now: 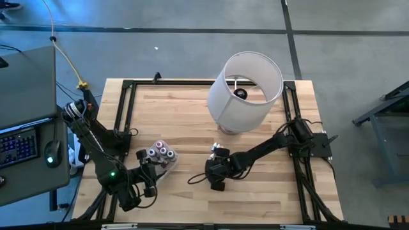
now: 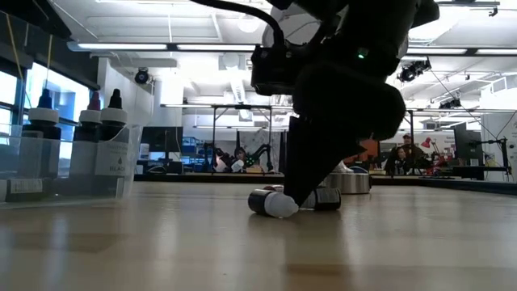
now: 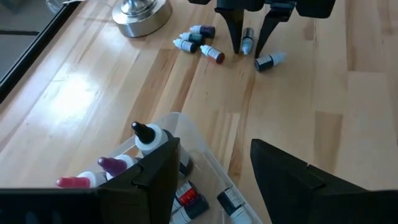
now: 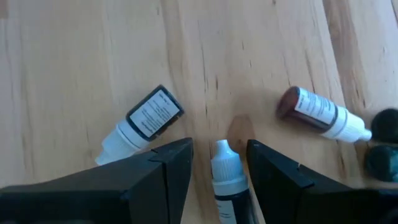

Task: Pick & Place food coloring
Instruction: Put the black food coloring bottle into the transparent bin

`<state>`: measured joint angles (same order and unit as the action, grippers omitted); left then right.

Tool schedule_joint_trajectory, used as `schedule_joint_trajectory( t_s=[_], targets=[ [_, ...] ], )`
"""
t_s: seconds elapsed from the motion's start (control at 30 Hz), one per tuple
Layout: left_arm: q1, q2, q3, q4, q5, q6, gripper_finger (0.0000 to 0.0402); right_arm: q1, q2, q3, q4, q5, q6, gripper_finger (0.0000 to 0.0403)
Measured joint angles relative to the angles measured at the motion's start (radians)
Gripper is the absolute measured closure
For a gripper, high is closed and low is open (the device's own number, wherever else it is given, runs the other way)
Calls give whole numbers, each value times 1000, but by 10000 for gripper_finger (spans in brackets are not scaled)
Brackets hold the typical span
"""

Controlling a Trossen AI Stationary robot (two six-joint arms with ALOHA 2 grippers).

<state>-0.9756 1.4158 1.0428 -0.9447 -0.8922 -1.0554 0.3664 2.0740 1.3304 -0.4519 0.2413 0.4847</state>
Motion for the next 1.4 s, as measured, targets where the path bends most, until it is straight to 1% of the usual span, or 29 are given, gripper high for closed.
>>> schedule_joint_trajectory(
  t_s=[0.4, 0.47, 0.57, 0.8, 0.9, 1.07, 1.17, 1.4],
  targets=[
    [0, 0, 0, 0, 1, 4, 208, -3, 2, 0, -50, -17, 4, 254],
    [0, 0, 0, 0, 1, 4, 208, -5, 3, 0, -50, -21, 5, 260],
    [0, 0, 0, 0, 1, 3, 208, -8, 3, -1, -51, -31, 12, 282],
    [0, 0, 0, 0, 4, 3, 208, -8, 3, -3, -59, -35, 13, 351],
    [0, 0, 0, 0, 4, 3, 208, -9, 3, -4, -60, -32, 13, 374],
    [0, 0, 0, 0, 4, 3, 208, -9, 4, 8, -48, -9, 12, 399],
    [0, 0, 0, 0, 4, 3, 208, -12, 5, 26, -51, -14, 12, 398],
    [0, 0, 0, 2, 4, 3, 208, -15, -30, 94, -96, -16, -100, 359]
  ],
)
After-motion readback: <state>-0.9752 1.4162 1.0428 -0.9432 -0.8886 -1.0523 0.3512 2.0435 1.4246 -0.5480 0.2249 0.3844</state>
